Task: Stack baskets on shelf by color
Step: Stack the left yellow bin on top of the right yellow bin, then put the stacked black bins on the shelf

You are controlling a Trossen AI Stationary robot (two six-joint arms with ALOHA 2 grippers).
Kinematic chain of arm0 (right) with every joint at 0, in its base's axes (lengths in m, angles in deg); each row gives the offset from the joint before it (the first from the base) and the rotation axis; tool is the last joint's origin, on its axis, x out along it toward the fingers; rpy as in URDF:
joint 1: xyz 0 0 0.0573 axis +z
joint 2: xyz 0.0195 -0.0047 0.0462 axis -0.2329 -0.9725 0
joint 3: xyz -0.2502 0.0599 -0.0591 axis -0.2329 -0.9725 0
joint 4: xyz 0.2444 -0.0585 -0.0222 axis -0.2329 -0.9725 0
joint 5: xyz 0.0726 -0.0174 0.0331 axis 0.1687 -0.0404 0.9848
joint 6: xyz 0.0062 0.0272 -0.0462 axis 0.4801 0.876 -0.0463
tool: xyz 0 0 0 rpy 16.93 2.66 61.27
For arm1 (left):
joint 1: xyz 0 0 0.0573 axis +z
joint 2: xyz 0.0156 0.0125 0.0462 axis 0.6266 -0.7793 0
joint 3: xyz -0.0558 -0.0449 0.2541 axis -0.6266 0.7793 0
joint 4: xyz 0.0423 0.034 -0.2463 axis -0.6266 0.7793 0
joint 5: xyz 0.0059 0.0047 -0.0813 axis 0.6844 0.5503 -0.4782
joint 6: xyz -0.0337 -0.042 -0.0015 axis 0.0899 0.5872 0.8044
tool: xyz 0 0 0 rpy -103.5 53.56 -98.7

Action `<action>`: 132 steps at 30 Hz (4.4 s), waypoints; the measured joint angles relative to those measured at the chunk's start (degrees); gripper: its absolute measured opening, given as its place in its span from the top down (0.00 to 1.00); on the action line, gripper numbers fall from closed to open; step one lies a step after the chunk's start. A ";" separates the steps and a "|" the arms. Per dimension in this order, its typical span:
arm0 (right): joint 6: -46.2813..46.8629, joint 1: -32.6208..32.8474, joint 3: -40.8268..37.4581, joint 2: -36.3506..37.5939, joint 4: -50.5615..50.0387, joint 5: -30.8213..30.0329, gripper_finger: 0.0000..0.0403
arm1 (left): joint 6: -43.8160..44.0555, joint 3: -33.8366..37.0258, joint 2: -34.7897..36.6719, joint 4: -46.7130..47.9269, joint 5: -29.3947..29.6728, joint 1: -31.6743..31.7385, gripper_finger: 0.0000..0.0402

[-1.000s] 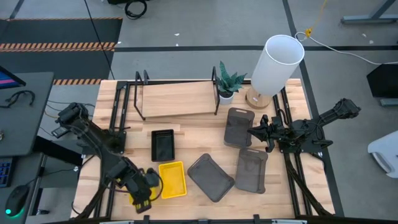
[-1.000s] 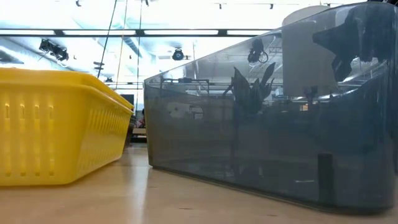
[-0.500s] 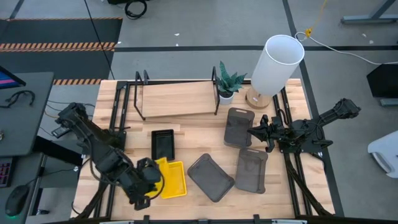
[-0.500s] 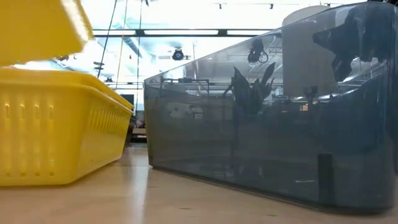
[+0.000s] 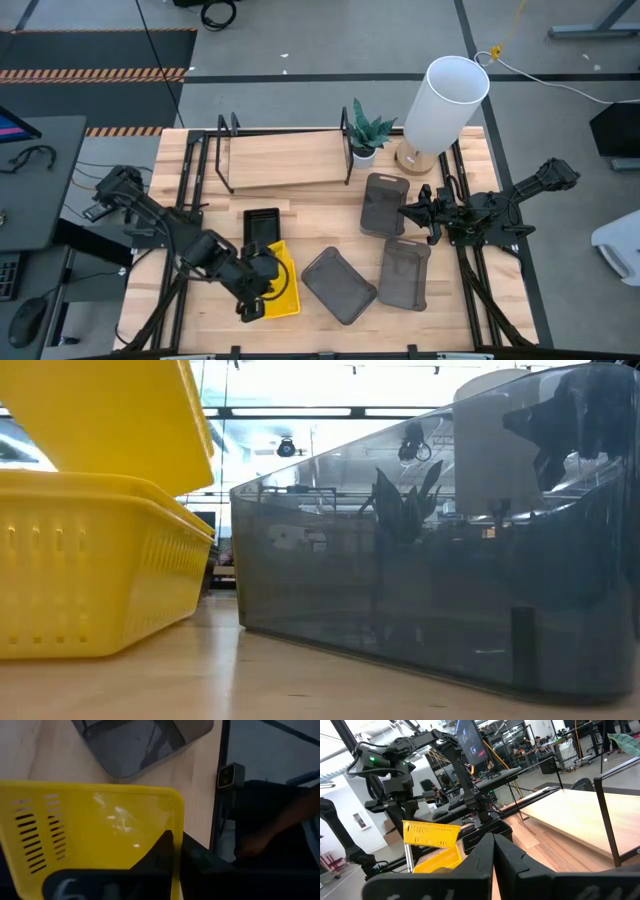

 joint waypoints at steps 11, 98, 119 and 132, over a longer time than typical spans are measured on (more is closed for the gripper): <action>0.00 0.00 0.02 0.00 0.20 0.02 0.96 | -0.02 0.00 -6.68 -1.25 -3.20 0.35 0.96; 2.41 -0.04 0.02 -5.59 4.28 -10.08 0.96 | -30.21 37.62 17.23 -20.94 -2.09 25.53 0.93; -1.55 -0.04 0.00 -5.75 4.33 -11.27 0.96 | -11.18 31.59 17.93 4.01 11.20 10.35 0.67; 0.57 -0.07 0.02 -5.75 4.74 -13.59 0.96 | -13.85 31.04 17.84 6.18 15.11 23.25 0.73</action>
